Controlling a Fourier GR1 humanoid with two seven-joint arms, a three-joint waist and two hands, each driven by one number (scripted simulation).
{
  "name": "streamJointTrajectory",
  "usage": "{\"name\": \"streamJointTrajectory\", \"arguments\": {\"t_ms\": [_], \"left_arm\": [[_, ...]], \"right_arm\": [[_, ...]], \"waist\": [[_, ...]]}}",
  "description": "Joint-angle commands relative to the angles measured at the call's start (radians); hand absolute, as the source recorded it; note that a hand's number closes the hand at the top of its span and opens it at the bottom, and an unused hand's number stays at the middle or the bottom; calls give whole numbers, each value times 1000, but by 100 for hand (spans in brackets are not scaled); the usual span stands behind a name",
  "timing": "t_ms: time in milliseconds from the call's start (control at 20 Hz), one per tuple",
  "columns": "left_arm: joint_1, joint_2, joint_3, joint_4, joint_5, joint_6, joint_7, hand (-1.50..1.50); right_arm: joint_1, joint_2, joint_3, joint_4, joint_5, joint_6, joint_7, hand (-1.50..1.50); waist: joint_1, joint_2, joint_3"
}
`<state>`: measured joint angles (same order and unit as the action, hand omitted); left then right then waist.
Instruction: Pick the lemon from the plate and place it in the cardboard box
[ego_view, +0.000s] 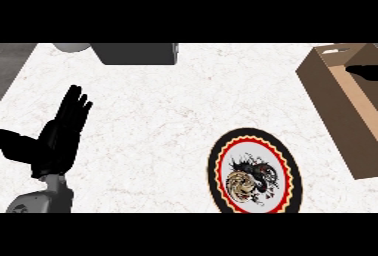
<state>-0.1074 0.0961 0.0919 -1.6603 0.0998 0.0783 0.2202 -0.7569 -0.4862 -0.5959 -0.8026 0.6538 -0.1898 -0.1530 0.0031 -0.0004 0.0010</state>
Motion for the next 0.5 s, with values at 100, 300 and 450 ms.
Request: {"name": "streamJointTrajectory", "arguments": {"t_ms": [100,300,450], "left_arm": [[-1,7,9,-9,22,-15,15,0],[9,8,15,6,13,-14,-12,0],[-23,8,8,13,3,-2,18,0]], "right_arm": [[52,-15,-181,10,-260,111,-109,-150],[87,-33,-228,-5,-351,151,-96,-150],[121,-86,-256,18,-401,152,-168,-150]], "waist": [[-9,0,1],[-6,0,-1],[-2,2,0]]}}
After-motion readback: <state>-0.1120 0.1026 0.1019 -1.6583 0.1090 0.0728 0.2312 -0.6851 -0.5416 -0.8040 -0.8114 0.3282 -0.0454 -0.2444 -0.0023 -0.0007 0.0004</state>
